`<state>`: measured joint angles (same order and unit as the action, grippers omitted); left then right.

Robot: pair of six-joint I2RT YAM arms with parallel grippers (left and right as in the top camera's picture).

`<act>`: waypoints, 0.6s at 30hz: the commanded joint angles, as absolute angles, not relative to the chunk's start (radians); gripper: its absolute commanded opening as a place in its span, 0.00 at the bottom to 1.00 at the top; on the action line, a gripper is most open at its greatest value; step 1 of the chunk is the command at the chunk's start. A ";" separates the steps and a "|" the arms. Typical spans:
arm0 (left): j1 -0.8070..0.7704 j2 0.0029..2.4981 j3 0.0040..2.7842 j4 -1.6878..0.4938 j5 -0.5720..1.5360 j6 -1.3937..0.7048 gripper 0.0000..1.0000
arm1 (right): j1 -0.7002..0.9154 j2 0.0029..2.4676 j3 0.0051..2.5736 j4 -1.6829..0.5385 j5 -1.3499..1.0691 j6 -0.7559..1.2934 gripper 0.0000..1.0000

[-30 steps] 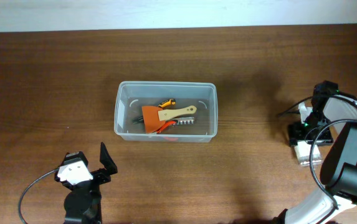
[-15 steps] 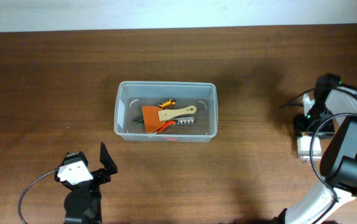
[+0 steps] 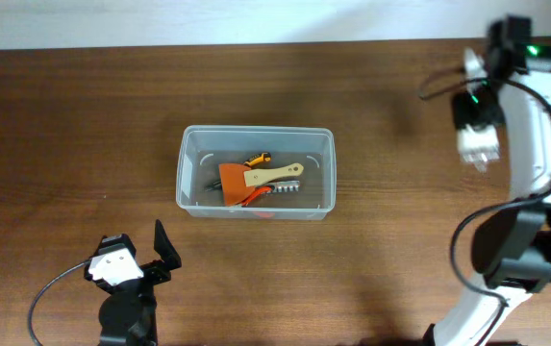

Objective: Pack container
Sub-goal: 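Carry the marker pack into the container and release it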

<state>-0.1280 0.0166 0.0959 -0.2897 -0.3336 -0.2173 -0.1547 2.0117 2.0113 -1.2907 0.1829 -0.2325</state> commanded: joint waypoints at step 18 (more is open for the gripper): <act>-0.131 0.012 0.093 -0.292 -0.337 -0.208 0.99 | 0.566 2.004 2.280 -1.248 0.188 -0.223 0.47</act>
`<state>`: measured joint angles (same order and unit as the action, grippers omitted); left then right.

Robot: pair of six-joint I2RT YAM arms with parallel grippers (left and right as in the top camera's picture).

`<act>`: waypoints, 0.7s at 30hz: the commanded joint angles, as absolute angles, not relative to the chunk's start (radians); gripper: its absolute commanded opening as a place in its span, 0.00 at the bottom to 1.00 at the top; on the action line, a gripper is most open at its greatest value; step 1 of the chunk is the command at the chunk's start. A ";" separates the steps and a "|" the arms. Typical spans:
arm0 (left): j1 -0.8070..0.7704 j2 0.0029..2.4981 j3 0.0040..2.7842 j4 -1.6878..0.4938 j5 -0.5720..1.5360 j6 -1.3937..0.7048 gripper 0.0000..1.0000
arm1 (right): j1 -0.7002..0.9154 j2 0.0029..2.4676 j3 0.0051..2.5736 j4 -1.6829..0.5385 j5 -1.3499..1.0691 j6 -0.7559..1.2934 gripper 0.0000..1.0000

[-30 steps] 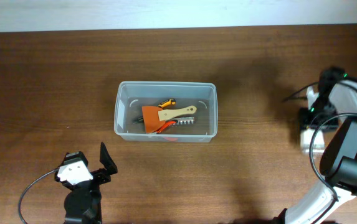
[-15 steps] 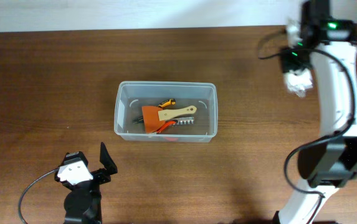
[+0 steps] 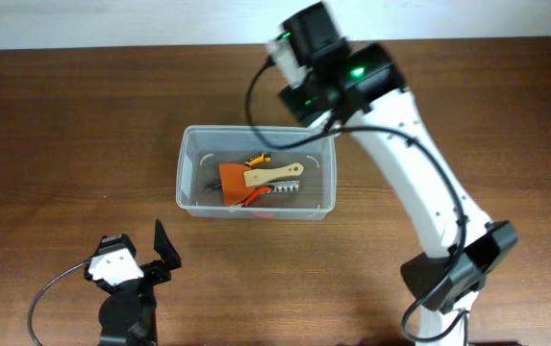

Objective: Pack container
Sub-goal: 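Carry the marker pack into the container and release it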

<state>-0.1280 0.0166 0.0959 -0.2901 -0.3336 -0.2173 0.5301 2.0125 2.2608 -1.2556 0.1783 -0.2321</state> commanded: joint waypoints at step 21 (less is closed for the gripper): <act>-0.131 0.012 0.093 -0.292 -0.337 -0.208 0.99 | 0.617 2.006 1.738 -0.975 -0.005 -0.595 0.51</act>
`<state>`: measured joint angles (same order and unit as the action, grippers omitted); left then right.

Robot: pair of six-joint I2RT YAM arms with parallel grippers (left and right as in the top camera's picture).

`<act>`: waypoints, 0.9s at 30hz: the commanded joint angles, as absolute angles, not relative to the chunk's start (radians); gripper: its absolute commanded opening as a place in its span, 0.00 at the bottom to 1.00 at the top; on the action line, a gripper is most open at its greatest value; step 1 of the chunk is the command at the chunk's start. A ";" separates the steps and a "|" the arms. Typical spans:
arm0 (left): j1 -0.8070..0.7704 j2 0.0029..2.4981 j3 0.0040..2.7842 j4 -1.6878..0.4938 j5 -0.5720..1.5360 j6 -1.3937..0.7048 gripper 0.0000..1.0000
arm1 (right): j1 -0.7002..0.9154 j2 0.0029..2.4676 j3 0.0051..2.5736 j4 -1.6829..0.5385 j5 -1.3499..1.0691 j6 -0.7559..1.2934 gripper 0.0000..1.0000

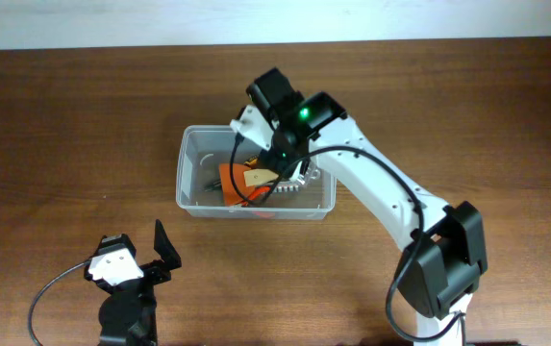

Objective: Pack container
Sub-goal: 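Carry the marker pack into the container and release it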

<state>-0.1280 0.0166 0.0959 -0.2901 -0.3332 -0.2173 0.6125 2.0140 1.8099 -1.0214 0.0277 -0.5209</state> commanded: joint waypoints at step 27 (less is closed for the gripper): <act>-0.131 0.012 0.093 -0.292 -0.337 -0.208 0.99 | 0.612 1.953 1.784 -0.879 -0.075 -0.458 0.66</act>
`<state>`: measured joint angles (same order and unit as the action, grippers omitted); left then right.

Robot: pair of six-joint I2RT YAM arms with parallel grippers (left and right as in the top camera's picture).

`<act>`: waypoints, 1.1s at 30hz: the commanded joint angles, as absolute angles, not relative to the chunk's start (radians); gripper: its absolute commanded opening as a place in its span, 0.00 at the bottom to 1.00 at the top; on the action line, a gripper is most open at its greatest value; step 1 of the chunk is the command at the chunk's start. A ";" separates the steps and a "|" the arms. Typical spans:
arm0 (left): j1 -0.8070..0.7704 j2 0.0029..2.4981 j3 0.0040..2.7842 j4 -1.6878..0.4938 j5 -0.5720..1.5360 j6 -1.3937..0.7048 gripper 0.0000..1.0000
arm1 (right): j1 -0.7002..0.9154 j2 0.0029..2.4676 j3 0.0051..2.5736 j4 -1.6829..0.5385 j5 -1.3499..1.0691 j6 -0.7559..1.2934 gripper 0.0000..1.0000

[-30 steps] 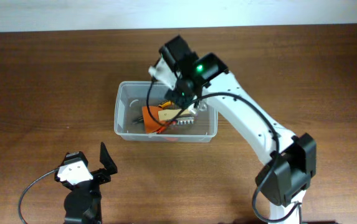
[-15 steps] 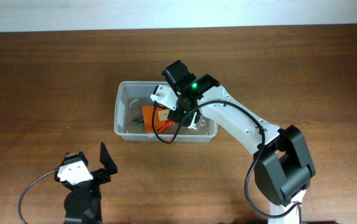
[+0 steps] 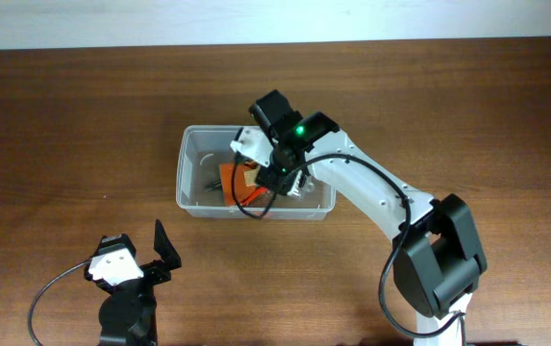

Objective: Pack container
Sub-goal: 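Carry the marker pack into the container and release it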

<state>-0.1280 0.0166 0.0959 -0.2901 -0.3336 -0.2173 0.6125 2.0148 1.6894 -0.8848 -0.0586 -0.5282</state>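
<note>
A clear plastic container [image 3: 185, 173] stands in the middle of the brown table. Inside it an orange flat tool [image 3: 229, 180] shows at the left of the pile; the wooden-handled brush and the other small items are mostly covered. My right arm's wrist [image 3: 277, 144] reaches down into the container over those items, and the fingers below it are hidden. My left gripper [image 3: 162, 252] rests near the table's front left, away from the container; the gap between its fingers cannot be made out.
The right arm's white links [image 3: 371, 192] stretch from the front right across the container's right rim. A black cable [image 3: 49, 293] loops beside the left arm. The table's far edge meets a white wall.
The right wrist has shifted slightly right and deeper over the container's contents, covering more of the brush. The left arm has not moved.
The right arm was first far off at the table's right edge, with the container's contents in full view. Then its wrist stood over the container's back rim, then inside over the orange tool and brush, and now it is lower over them.
</note>
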 commanded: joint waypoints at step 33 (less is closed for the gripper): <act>-0.131 0.012 0.093 -0.292 -0.337 -0.208 0.99 | 0.616 2.027 1.593 -0.860 -0.167 -0.440 0.62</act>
<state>-0.1280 0.0166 0.0959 -0.2897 -0.3336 -0.2173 0.6106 2.0125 1.6203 -0.8806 -0.1341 -0.4446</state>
